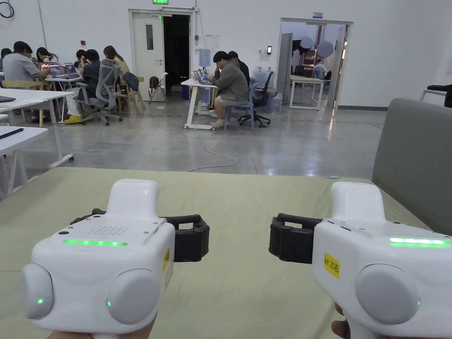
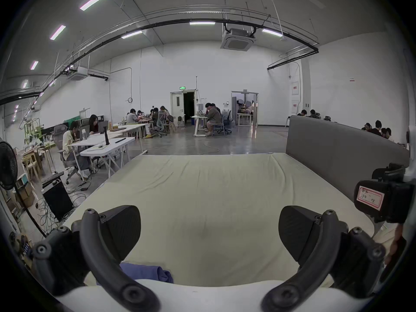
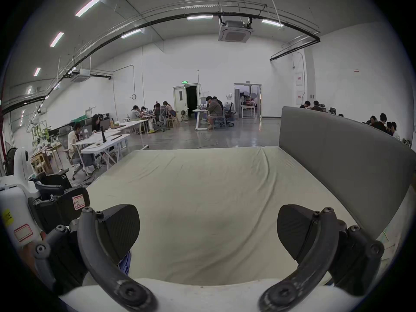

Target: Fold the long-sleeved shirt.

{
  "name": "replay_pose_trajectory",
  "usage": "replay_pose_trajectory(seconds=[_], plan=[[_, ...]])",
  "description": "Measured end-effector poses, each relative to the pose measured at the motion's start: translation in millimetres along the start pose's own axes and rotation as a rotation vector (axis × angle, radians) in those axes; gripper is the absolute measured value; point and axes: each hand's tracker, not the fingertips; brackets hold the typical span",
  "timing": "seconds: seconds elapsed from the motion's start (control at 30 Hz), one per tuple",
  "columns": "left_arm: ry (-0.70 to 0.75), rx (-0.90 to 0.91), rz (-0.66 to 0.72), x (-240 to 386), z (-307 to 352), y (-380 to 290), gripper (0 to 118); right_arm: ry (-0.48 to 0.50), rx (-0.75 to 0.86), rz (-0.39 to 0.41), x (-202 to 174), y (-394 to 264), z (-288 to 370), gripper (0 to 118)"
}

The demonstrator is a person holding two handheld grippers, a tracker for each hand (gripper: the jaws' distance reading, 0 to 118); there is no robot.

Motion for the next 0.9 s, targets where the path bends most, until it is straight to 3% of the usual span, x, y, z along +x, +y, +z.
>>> replay_pose_trajectory(seconds=[0.9], plan=[[-0.012,-0.013,0.006,-4.0,-1.6,1.0,118,-0.007,-0.008,0.004,-3.5,0.7,-1.6,118]])
